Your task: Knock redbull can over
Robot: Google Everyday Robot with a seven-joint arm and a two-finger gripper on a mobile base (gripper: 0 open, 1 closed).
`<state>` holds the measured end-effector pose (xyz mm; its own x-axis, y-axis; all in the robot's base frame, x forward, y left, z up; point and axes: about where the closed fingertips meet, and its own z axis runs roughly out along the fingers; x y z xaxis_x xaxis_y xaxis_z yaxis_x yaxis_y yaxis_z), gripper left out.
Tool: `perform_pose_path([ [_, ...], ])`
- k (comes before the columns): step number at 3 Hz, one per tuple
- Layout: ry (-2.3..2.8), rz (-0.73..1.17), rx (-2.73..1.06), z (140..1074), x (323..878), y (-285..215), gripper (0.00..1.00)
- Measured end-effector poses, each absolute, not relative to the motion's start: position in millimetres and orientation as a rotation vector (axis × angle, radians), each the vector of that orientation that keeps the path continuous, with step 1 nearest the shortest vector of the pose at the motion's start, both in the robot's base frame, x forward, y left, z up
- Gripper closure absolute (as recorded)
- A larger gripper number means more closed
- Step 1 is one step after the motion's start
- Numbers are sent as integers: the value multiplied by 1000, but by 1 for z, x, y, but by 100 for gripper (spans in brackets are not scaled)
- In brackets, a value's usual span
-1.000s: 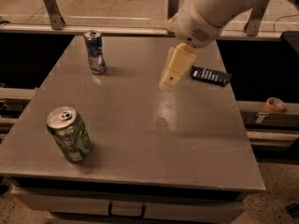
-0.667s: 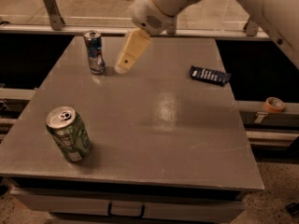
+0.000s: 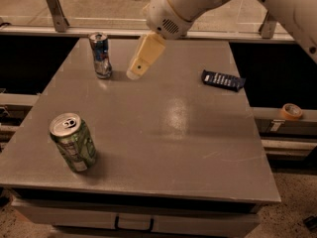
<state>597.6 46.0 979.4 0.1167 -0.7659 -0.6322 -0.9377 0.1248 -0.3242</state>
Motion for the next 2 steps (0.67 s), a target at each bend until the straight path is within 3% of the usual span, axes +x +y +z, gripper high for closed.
perform_pose_path([
  [2,1603,445,-1452,956,662,100,0],
])
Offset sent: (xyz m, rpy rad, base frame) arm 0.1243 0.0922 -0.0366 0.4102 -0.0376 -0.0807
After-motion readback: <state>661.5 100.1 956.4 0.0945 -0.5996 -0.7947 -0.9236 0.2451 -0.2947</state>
